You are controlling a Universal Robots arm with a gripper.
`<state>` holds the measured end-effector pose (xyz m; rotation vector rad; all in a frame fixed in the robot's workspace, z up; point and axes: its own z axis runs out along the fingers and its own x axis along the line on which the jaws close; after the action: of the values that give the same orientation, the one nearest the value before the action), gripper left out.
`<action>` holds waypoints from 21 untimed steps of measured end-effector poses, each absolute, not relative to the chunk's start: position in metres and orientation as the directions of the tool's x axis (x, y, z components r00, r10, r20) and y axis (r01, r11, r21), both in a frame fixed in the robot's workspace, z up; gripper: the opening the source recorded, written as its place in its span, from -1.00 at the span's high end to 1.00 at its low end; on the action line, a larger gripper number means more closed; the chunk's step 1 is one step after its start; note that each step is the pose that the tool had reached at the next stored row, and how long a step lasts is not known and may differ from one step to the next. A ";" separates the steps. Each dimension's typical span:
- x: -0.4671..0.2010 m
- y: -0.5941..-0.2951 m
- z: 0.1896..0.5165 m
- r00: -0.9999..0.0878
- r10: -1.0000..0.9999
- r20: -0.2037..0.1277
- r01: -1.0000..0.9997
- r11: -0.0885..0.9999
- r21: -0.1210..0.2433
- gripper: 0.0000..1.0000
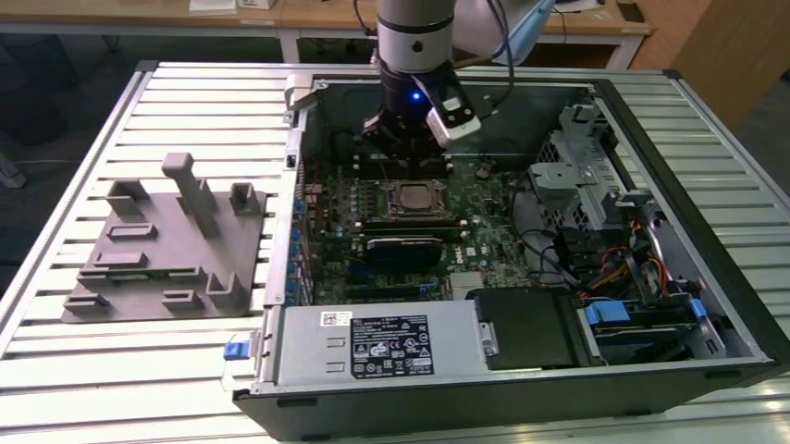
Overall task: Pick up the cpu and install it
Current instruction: 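Install the first cpu locking lever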
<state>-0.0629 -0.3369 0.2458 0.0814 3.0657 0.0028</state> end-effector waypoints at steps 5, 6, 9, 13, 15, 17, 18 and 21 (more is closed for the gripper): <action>-0.078 -0.337 0.246 -0.996 0.053 -0.078 0.053 0.999 0.004 0.79; -0.081 -0.337 0.246 -0.996 0.053 -0.078 0.053 0.999 0.004 0.79; -0.090 -0.337 0.246 -0.995 0.053 -0.080 0.053 0.999 0.004 0.79; -0.099 -0.337 0.246 -0.995 0.053 -0.081 0.053 0.999 0.004 0.79; -0.103 -0.337 0.245 -0.995 0.053 -0.081 0.053 0.999 0.004 0.79; -0.107 -0.337 0.245 -0.995 0.053 -0.081 0.053 0.999 0.004 0.79; -0.109 -0.337 0.245 -0.995 0.053 -0.081 0.053 0.999 0.004 0.79; -0.114 -0.337 0.245 -0.995 0.053 -0.081 0.053 0.999 0.004 0.79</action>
<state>-0.1136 -0.3369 0.2447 0.0813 3.0590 0.0031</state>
